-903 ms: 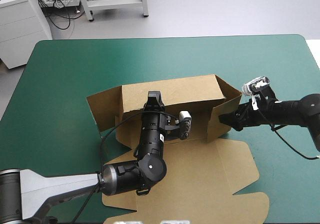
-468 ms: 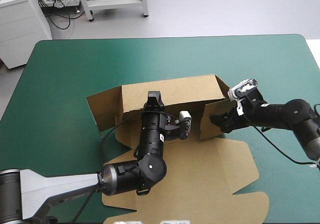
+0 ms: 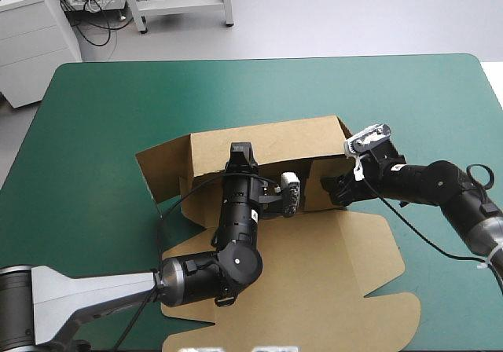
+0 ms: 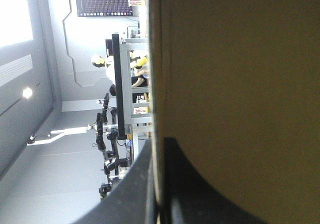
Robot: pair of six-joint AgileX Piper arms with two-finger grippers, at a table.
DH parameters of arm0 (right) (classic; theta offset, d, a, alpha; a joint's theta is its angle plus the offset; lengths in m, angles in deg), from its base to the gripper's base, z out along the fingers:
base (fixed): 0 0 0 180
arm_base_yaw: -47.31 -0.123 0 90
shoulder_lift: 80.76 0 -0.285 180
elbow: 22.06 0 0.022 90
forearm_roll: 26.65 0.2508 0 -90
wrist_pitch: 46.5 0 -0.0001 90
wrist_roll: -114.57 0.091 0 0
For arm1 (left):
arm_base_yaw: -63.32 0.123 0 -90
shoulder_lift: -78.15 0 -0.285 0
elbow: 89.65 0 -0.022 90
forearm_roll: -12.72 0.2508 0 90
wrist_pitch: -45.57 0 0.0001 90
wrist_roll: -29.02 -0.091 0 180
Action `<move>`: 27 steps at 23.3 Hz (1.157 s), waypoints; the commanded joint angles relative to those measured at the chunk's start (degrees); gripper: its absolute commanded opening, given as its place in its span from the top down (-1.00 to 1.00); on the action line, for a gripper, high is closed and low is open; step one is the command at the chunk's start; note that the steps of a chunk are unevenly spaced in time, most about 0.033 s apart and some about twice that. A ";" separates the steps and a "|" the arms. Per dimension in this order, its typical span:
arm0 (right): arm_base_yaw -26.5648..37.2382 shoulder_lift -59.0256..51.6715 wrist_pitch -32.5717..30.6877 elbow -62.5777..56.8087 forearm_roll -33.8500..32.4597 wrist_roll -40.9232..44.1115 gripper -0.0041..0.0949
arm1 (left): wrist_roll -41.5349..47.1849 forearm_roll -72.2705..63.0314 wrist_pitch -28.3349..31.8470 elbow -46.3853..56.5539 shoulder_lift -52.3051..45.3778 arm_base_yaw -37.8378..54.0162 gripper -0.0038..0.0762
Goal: Fold the box
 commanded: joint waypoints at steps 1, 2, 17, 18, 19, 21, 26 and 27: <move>0.05 -1.75 3.06 -0.34 2.02 0.22 -0.48 | 3.53 6.79 -3.73 -3.81 -2.21 -0.32 0.98; 0.05 -1.75 3.34 -0.71 2.02 0.22 -0.48 | 3.52 6.67 -3.61 -4.21 -2.21 -0.32 0.98; -2.64 -1.75 11.61 -1.33 10.06 -4.87 0.95 | 3.86 0.73 -2.53 -5.08 -2.21 -0.32 0.98; -2.64 -1.75 11.74 -1.33 10.79 -4.87 0.96 | 3.86 0.73 -2.20 -5.08 -2.21 -0.32 0.98; -2.64 -1.75 11.74 -1.33 11.19 -4.87 0.96 | 3.58 0.73 -1.38 -5.08 -2.21 -0.32 0.98; -2.64 -1.75 11.97 -1.33 11.85 -4.87 0.96 | 1.89 0.60 -0.10 -5.08 -2.21 -0.32 0.98; -2.64 -1.75 12.78 -1.33 11.85 -4.87 0.96 | -2.27 0.60 2.75 -5.08 -2.21 -0.32 0.98; -2.64 -1.75 12.90 -1.33 11.94 -4.87 0.96 | -2.41 0.60 2.75 -5.08 -2.21 -0.32 0.98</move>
